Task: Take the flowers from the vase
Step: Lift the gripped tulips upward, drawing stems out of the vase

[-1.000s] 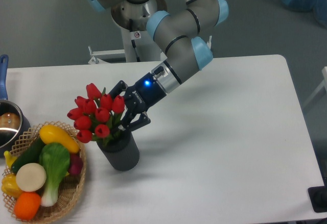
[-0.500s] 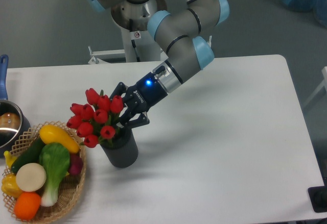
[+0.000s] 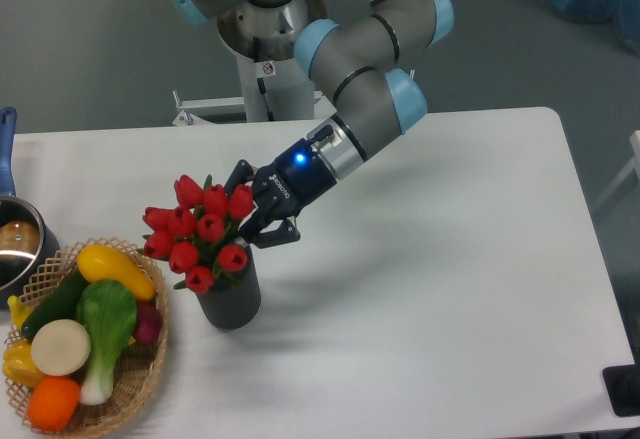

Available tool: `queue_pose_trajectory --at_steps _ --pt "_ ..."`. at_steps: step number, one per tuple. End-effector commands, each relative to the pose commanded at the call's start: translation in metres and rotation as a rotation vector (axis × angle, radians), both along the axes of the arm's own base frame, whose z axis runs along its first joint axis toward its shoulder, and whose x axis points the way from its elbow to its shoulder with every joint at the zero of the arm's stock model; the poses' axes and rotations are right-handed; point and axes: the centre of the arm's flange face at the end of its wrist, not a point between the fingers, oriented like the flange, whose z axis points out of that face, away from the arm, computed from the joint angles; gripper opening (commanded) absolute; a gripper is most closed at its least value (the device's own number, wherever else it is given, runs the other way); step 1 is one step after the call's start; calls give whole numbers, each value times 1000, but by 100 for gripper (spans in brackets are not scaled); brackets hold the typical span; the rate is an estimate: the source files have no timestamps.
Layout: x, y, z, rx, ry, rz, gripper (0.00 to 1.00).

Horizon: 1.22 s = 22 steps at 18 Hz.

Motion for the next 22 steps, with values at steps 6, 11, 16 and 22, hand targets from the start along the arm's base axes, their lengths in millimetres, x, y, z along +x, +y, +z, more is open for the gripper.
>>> queue_pose_trajectory --at_steps 6,11,16,22 --pt "7 -4 20 65 -11 2 36" --pt "15 -3 35 111 -54 -5 36" --pt "18 -3 36 131 -71 -9 36" --pt "26 -7 62 120 -98 -3 36"
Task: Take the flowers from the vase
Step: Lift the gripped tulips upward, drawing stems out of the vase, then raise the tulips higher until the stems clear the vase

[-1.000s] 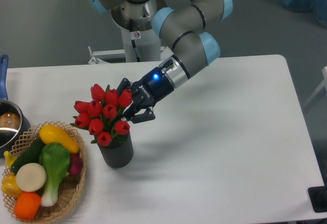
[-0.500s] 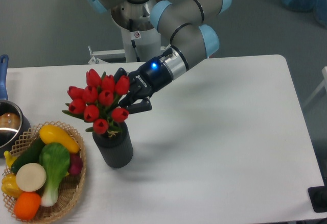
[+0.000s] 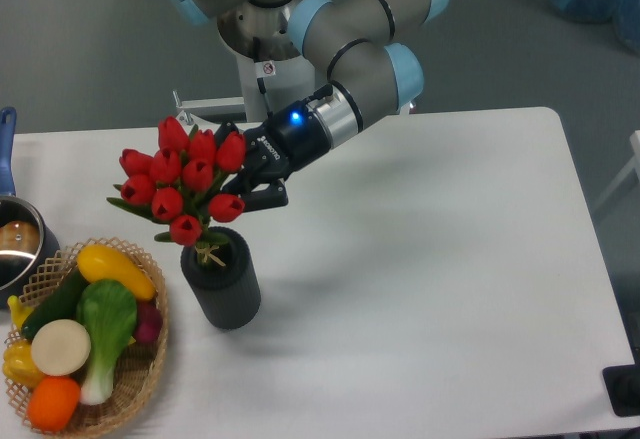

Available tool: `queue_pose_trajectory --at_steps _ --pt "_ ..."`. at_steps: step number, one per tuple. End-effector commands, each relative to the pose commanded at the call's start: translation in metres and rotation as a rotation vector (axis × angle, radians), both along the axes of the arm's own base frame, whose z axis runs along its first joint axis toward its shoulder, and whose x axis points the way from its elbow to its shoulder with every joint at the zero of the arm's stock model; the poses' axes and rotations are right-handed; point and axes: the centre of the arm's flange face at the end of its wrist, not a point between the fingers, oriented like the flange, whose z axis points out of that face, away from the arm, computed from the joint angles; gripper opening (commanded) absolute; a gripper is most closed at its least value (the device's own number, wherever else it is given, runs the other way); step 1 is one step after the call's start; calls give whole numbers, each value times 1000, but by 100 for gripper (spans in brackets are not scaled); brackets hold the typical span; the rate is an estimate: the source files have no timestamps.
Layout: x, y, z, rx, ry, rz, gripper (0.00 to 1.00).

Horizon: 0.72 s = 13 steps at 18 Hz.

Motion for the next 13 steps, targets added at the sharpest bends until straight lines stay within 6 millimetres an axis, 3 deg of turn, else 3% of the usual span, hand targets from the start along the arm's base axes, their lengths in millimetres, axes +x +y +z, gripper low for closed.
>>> queue_pose_trajectory --at_steps 13 --pt "7 -8 32 50 9 4 36"
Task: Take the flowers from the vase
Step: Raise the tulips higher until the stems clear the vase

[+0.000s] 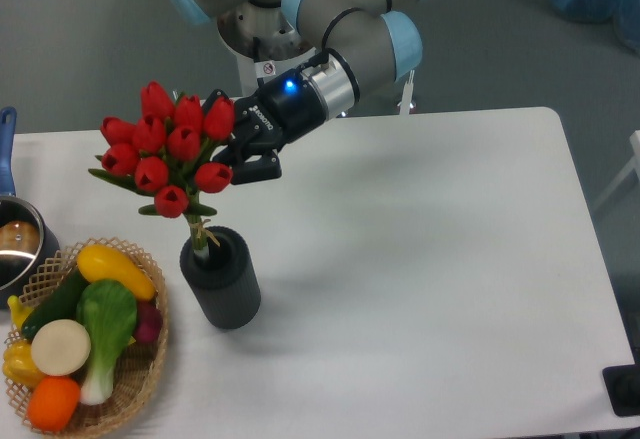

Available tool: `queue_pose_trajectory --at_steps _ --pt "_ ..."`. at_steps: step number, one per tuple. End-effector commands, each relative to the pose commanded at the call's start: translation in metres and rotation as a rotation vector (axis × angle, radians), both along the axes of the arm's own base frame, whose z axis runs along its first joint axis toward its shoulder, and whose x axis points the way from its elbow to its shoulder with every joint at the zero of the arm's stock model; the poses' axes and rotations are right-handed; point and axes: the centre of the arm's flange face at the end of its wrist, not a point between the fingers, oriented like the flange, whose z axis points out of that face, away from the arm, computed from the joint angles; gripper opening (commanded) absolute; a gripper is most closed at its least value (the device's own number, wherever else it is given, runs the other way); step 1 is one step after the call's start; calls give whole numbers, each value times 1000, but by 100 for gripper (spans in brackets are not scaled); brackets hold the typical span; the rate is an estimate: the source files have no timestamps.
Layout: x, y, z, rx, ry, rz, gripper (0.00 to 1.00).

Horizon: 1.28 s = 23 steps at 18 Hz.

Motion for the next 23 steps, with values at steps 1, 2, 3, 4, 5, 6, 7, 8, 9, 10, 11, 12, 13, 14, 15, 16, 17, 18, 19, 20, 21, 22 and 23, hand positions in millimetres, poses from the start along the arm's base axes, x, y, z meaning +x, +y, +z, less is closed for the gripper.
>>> queue_pose_trajectory --at_steps 1,2,3,4,5,6,7,8,9,10,11,12,13,14,15,16,17,18,19,20,21,22,23 --pt "0 -1 2 2 3 2 36" --pt "0 -2 4 3 5 3 36" --pt "1 -2 6 4 3 3 36" --pt "1 -2 8 4 -2 2 36" --pt "0 -2 9 8 -8 3 36" --pt "-1 -3 10 9 -9 4 36" --pt "0 -3 11 16 -11 3 36" --pt "0 -3 13 30 -18 0 36" --pt "0 -5 17 46 -22 0 36" --pt "-1 -6 19 62 -29 0 36" --pt "-1 -7 21 74 -33 0 36" --pt "-1 -8 24 80 -31 0 36" --pt "-1 -10 26 83 -29 3 36" --pt "-2 -11 27 86 -29 5 36" --pt "-2 -11 28 90 -31 5 36" --pt "-3 -11 28 95 -32 5 36" --pt "-3 -12 30 114 -43 3 36" --pt "-4 -14 31 128 -51 5 36" --pt "-7 -16 31 134 -54 10 36" --pt "-9 -18 33 137 -50 15 36" --pt "-11 -19 34 137 -49 20 36" --pt "-14 -21 35 138 -47 27 36" --pt "-21 -27 37 139 -45 45 36"
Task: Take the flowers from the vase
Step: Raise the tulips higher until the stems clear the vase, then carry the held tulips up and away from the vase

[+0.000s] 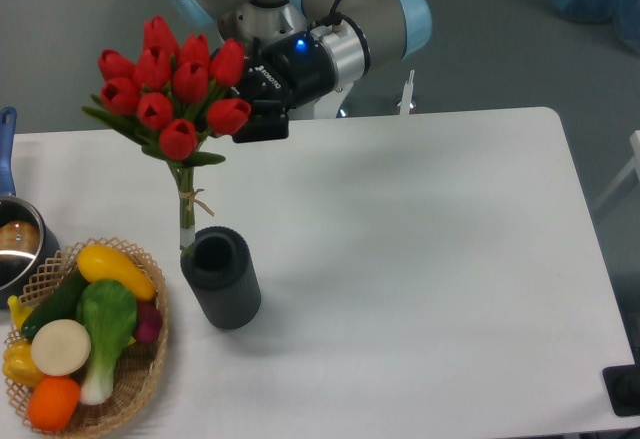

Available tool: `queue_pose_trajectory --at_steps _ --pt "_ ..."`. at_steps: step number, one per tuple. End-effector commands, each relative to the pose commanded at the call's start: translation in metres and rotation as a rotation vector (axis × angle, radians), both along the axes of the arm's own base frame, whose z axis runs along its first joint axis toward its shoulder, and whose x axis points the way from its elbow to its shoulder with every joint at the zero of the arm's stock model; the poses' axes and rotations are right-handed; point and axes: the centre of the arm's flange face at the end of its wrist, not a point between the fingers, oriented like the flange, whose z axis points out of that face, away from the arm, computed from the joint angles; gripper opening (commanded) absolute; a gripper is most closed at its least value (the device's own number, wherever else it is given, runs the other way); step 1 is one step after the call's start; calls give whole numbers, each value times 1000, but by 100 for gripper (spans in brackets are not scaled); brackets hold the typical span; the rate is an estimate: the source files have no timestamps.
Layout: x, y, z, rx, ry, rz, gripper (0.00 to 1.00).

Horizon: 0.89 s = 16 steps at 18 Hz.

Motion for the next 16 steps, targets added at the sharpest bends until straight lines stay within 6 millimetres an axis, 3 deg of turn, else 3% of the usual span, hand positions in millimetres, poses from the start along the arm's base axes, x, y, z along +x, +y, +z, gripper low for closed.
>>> queue_pose_trajectory --at_steps 8,12,16 --pt "-54 -50 -2 -99 48 171 36" --pt "-100 -98 2 -136 54 307 36" --pt "-133 -125 11 -284 74 413 36"
